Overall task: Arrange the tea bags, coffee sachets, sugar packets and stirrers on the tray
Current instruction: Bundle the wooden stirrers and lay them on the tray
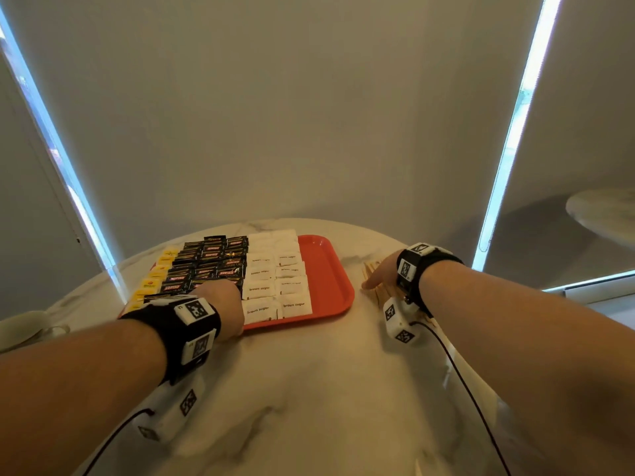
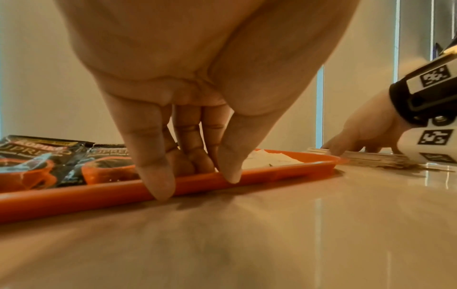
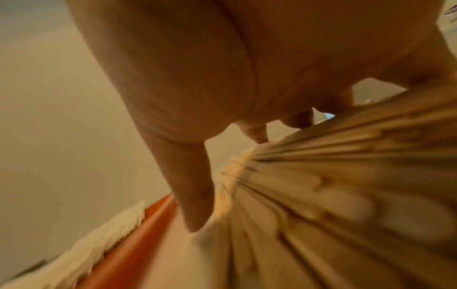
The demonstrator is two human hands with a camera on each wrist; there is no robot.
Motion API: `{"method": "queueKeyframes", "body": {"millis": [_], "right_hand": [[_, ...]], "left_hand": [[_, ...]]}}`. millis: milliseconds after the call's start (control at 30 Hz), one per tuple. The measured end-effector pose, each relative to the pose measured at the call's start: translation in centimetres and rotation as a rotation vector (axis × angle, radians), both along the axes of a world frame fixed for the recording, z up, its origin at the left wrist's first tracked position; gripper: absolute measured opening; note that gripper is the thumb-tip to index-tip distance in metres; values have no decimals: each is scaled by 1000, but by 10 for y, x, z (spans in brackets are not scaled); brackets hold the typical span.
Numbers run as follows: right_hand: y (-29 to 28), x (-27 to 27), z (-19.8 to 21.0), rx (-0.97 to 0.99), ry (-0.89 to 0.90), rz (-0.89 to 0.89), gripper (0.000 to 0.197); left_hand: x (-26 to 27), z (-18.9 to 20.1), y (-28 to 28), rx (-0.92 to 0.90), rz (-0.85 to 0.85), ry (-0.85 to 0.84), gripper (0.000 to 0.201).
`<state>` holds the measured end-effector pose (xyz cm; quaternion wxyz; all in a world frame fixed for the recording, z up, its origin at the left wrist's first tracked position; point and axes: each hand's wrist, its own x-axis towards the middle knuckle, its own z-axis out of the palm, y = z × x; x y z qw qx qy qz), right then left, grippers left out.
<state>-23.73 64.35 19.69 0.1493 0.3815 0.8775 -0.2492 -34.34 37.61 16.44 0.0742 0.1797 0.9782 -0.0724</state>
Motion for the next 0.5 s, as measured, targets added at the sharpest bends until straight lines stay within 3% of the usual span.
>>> {"method": "queueKeyframes", "body": {"millis": [167, 300, 400, 500], "right_hand": [[-15, -2, -6, 333, -114, 260, 52], [-26, 10, -11, 363, -162, 310, 52], [-36, 23, -16, 325, -164, 274, 73], [-56, 46, -15, 250, -162, 327, 80]], "left_hand": [[-12, 6, 5, -28, 16, -19, 38], [-19, 8, 8, -92, 3, 24, 36], [-23, 9, 10, -145, -18, 48, 37], [-24, 14, 10, -162, -44, 59, 38]]}}
